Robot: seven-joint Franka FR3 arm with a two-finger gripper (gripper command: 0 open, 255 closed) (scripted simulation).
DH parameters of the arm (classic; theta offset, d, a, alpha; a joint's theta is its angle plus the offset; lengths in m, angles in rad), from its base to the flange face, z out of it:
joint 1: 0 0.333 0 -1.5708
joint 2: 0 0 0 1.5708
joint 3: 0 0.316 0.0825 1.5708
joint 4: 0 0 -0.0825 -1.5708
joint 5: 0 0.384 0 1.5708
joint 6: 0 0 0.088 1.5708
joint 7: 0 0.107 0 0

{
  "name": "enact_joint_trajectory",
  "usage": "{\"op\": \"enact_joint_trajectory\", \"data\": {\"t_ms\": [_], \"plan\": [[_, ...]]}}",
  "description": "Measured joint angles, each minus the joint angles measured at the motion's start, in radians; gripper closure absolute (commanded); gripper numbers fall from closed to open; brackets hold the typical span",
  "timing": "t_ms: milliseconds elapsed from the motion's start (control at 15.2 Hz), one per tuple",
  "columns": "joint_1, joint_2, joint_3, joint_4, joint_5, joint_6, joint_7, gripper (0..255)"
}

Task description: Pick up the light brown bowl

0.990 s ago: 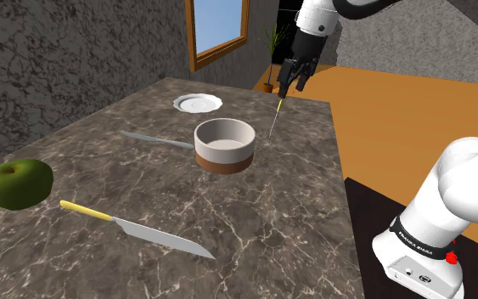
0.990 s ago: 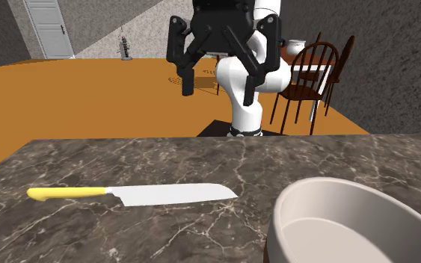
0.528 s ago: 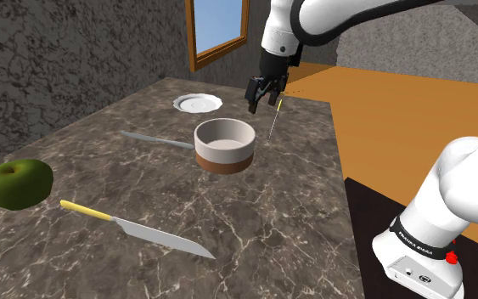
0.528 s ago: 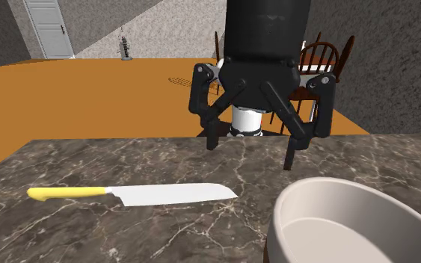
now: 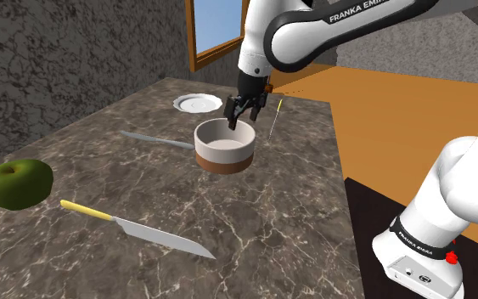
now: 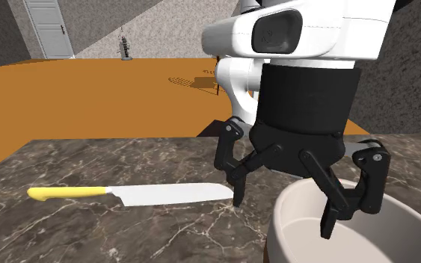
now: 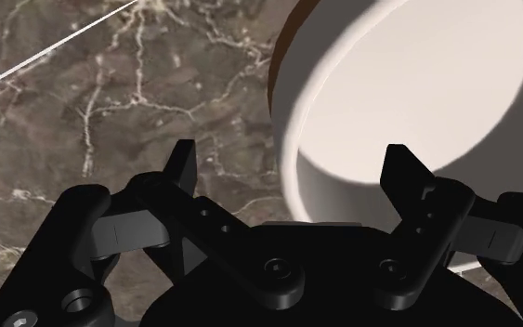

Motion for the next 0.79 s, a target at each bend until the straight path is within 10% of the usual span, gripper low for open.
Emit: {"op": "enact_joint_trajectory", "data": {"t_ms": [264,330,792], "plan": [[0.0,0.017,0.002,-0.035,-0.004,0.052,0.005,0],[0.0,0.02,0.002,-0.038,-0.005,0.057,0.005,255],[0.0,0.021,0.002,-0.039,-0.006,0.061,0.006,255]]}}
